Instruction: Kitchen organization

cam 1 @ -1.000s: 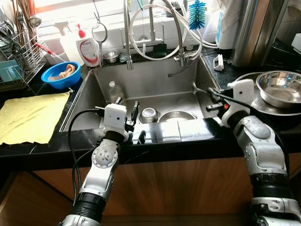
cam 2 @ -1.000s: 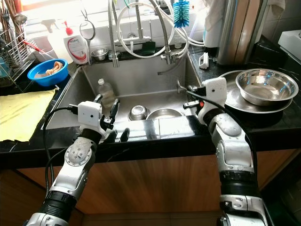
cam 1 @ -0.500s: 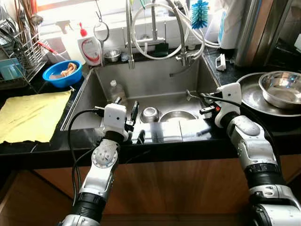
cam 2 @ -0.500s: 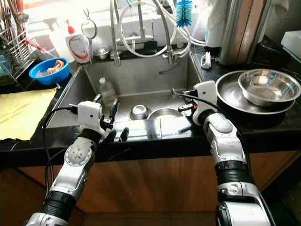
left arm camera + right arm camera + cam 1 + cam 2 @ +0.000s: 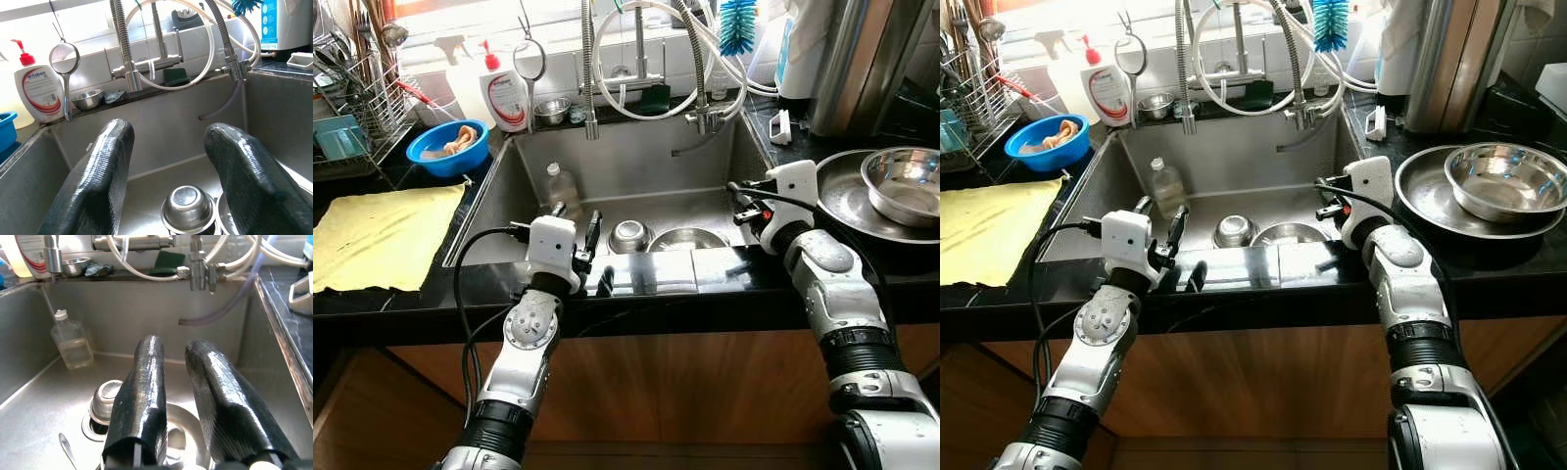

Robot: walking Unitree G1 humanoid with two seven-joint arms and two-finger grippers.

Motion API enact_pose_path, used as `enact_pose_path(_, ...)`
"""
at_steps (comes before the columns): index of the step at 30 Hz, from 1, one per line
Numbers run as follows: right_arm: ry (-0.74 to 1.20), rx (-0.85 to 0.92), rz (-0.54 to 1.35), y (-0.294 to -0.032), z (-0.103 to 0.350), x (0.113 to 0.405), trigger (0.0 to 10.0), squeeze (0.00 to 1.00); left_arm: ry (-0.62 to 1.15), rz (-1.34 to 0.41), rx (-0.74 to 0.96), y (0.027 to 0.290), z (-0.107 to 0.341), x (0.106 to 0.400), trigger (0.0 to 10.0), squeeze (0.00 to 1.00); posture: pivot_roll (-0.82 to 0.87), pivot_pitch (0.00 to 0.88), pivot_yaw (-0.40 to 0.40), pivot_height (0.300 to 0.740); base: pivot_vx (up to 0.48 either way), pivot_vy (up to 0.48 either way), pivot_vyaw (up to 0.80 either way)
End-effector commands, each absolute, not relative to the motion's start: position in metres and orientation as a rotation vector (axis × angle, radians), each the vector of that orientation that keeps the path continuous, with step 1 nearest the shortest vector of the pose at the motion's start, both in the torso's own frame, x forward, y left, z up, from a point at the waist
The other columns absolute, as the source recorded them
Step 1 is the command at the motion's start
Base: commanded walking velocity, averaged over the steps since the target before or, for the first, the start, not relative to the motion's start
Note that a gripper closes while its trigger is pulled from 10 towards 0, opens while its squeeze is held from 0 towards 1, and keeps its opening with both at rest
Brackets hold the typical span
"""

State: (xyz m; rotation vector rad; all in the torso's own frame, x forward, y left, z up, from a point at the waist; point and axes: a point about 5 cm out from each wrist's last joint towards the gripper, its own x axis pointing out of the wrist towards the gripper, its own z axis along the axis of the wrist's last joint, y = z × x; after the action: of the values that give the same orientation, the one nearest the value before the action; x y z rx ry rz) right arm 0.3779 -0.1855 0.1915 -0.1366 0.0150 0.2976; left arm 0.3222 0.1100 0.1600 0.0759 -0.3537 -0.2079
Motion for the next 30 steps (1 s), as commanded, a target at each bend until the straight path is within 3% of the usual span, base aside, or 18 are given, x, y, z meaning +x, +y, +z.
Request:
enact_pose_path(1, -0.047, -0.193, 0.304, -0.176, 0.217, 0.379, 10.0, 0.00, -0.337, -0.191, 0.106, 0.117, 0.158, 0.323, 10.0, 0.00, -0.26, 0.000, 0.117, 0.740, 0.000, 0.000, 0.00)
enact_pose_path(10, -0.062, -0.302, 0.134, -0.201, 0.259, 0.353, 10.0, 0.00, -0.333, -0.196, 0.107, 0.117, 0.157, 0.323, 10.0, 0.00, -0.26, 0.000, 0.122, 0.740, 0.000, 0.000, 0.00)
enact_pose_path(11, -0.056, -0.310, 0.119, -0.205, 0.261, 0.348, 10.0, 0.27, -0.332, -0.197, 0.107, 0.117, 0.157, 0.323, 10.0, 0.00, -0.26, 0.000, 0.122, 0.740, 0.000, 0.000, 0.00)
enact_pose_path(12, -0.029, -0.326, 0.081, -0.215, 0.262, 0.340, 10.0, 1.00, -0.330, -0.200, 0.106, 0.116, 0.156, 0.323, 10.0, 0.00, -0.28, 0.000, 0.125, 0.740, 0.000, 0.000, 0.00)
enact_pose_path(19, 0.099, -0.372, -0.063, -0.245, 0.257, 0.316, 10.0, 1.00, -0.324, -0.210, 0.103, 0.114, 0.155, 0.323, 10.0, 0.00, -0.29, 0.000, 0.127, 0.740, 0.000, 0.000, 0.00)
enact_pose_path(28, 0.193, -0.365, -0.169, -0.265, 0.246, 0.302, 10.0, 1.00, -0.324, -0.224, 0.104, 0.113, 0.155, 0.324, 10.0, 0.00, -0.29, 0.000, 0.133, 0.740, 0.000, 0.000, 0.00)
enact_pose_path(29, 0.197, -0.371, -0.170, -0.266, 0.245, 0.302, 10.0, 0.71, -0.323, -0.226, 0.105, 0.113, 0.155, 0.324, 10.0, 0.00, -0.29, 0.000, 0.134, 0.740, 0.000, 0.000, 0.00)
enact_pose_path(30, 0.205, -0.380, -0.176, -0.267, 0.244, 0.301, 10.0, 0.00, -0.324, -0.228, 0.105, 0.113, 0.155, 0.324, 10.0, 0.00, -0.29, 0.000, 0.136, 0.740, 0.000, 0.000, 0.00)
